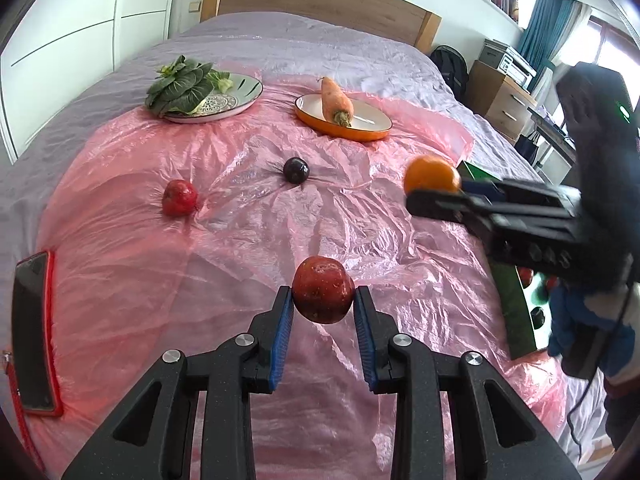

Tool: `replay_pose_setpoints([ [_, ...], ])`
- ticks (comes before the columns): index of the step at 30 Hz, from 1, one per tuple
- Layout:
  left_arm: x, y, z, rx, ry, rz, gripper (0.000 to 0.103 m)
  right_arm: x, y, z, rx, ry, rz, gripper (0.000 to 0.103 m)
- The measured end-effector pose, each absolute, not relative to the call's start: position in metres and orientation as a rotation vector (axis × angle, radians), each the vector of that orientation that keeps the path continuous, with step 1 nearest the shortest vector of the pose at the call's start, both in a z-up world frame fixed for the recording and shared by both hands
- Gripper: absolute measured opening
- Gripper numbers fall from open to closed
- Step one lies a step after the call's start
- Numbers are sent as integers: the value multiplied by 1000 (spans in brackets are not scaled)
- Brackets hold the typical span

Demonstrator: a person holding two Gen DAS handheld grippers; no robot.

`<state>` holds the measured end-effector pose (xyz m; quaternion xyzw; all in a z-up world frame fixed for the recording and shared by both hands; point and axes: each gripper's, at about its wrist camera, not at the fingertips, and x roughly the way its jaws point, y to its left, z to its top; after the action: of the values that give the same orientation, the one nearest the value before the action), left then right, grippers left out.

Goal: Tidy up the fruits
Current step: 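Carry the red apple and orange over the green tray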

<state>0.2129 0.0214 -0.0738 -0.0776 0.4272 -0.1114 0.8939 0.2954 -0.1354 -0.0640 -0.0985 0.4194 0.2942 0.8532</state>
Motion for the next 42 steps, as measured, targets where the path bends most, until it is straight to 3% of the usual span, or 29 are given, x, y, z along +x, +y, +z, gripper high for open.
replay_pose_setpoints([
  [20,145,-35,-38,-29,875,-291,26,163,-196,-59,-146,936,543,66],
  [42,120,-123,-21,84,876,-393,26,104,-305,-54,-47,936,372,66],
])
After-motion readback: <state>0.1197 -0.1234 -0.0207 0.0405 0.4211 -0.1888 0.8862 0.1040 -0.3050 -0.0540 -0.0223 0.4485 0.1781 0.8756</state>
